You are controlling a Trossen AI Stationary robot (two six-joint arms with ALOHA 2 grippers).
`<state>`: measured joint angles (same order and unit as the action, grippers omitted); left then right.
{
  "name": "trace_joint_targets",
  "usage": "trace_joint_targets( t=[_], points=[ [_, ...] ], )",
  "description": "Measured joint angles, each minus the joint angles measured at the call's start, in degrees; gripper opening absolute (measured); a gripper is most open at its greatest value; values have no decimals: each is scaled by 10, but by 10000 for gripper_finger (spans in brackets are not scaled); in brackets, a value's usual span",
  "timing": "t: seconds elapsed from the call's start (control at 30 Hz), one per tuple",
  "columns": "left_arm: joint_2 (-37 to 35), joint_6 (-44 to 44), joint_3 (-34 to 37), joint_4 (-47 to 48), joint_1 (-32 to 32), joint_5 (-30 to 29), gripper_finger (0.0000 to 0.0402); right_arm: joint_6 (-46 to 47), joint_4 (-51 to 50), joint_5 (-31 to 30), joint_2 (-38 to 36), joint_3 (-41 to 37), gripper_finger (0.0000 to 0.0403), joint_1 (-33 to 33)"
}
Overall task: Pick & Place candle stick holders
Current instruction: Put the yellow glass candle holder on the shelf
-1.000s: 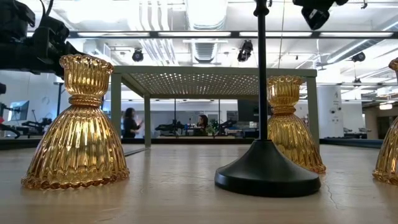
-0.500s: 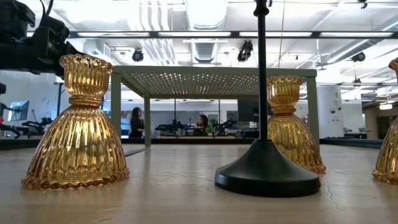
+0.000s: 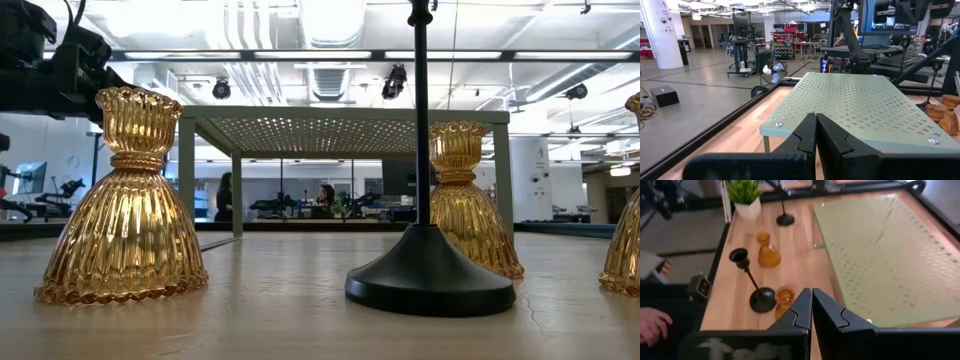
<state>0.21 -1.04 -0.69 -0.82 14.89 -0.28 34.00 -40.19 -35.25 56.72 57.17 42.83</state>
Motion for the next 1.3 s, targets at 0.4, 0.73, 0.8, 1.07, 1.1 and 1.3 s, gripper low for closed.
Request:
trace_joint_targets(
  t=[0.4, 0.73, 0.8, 1.07, 1.1, 1.3],
  points=[
    [0, 0, 0, 0, 0, 0, 14, -32, 1, 261, 132, 48, 8, -131],
    [0, 0, 0, 0, 0, 0, 14, 52, -99, 327, 237, 133, 8, -130],
    [0, 0, 0, 0, 0, 0, 14, 62, -131, 328, 258, 144, 8, -130],
    [0, 0, 0, 0, 0, 0, 14, 90, -153, 356, 319, 172, 33, -132],
    [0, 0, 0, 0, 0, 0, 14, 96, -154, 361, 325, 174, 43, -132],
    [0, 0, 0, 0, 0, 0, 14, 125, -154, 391, 343, 177, 110, -131]
  ],
)
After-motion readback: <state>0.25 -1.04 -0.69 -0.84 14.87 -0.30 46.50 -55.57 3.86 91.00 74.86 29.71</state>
